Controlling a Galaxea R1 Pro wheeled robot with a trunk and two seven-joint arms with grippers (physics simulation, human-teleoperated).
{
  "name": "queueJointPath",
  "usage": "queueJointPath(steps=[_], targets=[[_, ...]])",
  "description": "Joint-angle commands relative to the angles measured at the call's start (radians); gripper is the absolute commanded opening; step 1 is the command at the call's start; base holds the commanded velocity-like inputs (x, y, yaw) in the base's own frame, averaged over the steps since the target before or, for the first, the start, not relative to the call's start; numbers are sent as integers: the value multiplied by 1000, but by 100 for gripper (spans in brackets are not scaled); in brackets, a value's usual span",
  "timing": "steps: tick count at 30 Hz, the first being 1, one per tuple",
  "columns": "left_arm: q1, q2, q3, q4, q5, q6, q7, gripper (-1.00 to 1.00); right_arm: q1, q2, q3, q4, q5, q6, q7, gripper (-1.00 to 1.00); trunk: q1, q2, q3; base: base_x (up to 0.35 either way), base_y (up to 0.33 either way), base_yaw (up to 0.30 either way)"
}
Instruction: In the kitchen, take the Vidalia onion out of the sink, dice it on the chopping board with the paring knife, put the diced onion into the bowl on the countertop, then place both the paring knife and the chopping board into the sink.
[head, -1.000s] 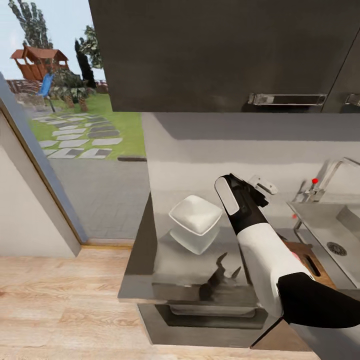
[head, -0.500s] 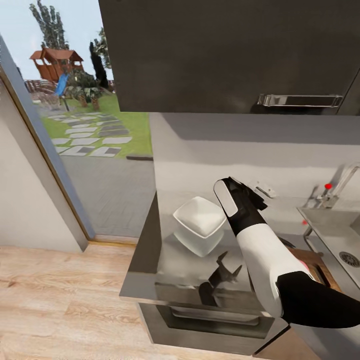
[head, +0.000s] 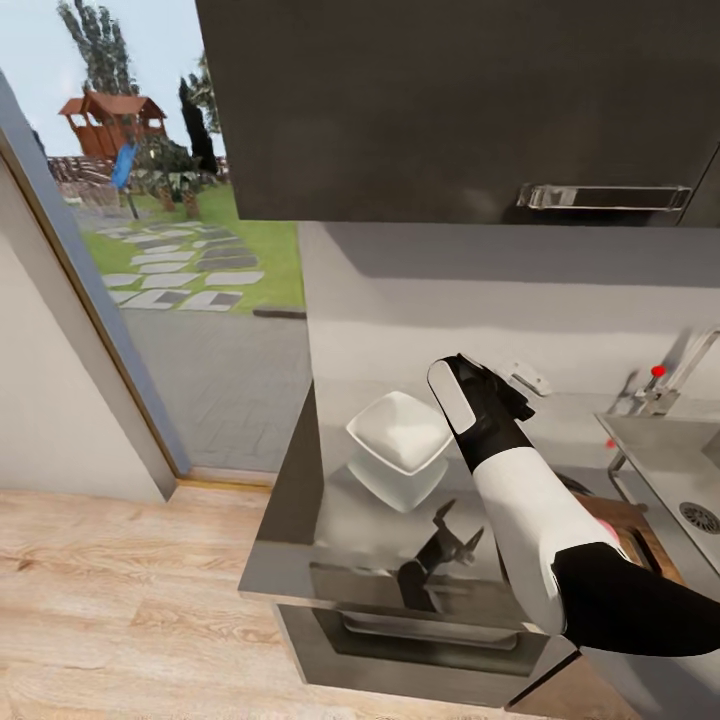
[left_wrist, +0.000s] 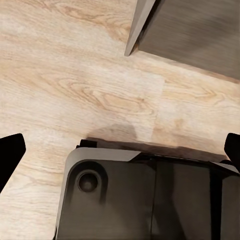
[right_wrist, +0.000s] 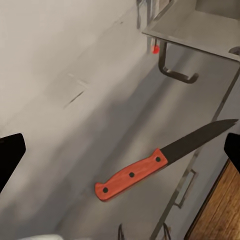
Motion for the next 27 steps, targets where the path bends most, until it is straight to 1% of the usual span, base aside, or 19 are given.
queueJointPath(steps=[1,13,27], targets=[[0,1,-2,-2,10,2,-1,100,-1,0,1,-1,-3,11,-5,100,0,-1,-3,0,0,0],[0,1,-2,-2,10,2,-1,100,-1,0,1,-1,-4,11,-5,100,0,-1,-21,30,0,0],[0,1,-2,0,10,2,-1,100,-1,0,0,-1,-4,12,-5,100,0,-1,-23,1,0,0]])
